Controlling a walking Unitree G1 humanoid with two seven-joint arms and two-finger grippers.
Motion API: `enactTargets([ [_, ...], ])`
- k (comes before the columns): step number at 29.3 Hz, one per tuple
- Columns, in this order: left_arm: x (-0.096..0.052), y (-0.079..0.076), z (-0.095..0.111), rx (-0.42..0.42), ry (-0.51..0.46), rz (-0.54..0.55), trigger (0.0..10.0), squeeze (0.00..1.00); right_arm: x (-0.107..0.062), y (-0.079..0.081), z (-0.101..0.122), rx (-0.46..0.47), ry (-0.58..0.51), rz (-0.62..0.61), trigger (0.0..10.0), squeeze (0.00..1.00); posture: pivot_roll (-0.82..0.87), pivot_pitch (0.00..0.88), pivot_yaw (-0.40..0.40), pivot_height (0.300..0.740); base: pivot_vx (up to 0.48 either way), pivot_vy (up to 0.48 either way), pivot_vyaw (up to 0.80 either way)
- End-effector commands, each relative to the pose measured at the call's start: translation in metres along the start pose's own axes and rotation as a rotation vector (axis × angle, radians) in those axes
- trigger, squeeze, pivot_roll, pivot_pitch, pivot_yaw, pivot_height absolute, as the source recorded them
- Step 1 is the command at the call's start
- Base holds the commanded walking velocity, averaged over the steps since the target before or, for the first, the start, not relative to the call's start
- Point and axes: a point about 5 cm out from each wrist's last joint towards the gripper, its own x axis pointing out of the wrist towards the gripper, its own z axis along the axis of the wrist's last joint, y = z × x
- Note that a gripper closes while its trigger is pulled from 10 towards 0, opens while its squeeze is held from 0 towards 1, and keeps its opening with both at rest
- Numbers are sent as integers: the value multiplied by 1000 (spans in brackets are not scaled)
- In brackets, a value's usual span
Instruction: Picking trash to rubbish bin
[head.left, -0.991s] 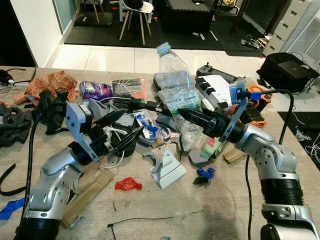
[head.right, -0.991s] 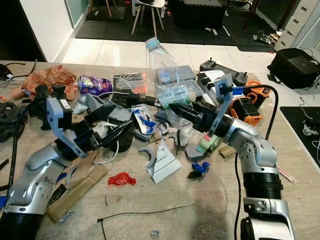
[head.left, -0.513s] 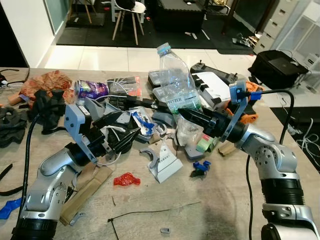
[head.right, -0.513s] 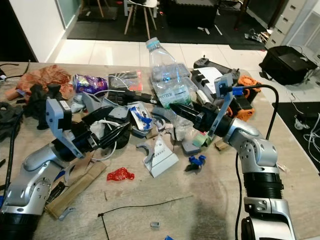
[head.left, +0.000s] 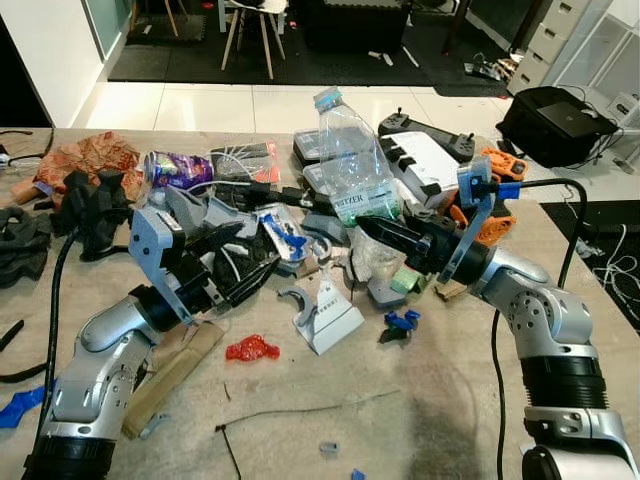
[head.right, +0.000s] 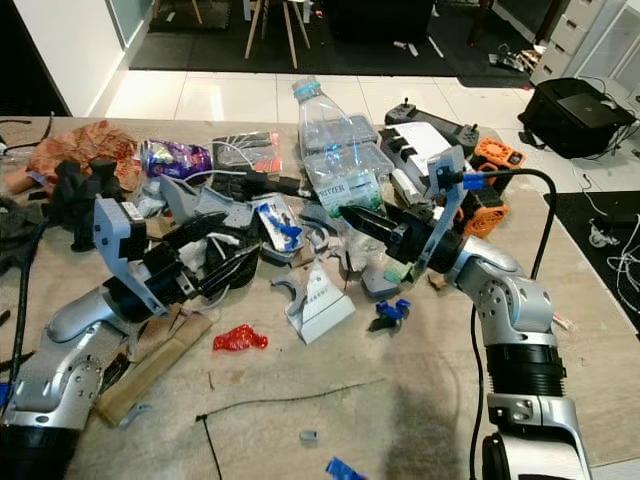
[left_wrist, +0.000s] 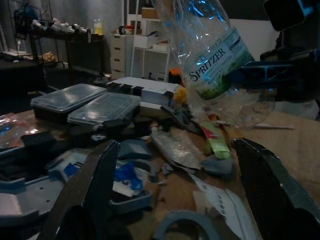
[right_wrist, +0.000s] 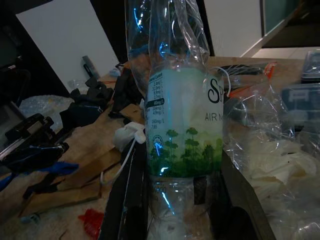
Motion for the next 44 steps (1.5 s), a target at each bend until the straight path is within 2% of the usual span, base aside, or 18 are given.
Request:
enactTargets([
  [1,0,0,-3,13,19,1,10000,0,-1,-2,0,-22,9,-11,10000,0,4,0,-72,740,-322,0,0],
  [44,2,-1,-3,26,20,1,10000,0,2,-5,-1,-25,26,-41,10000,0,6,0,-72,740,-334,0,0],
])
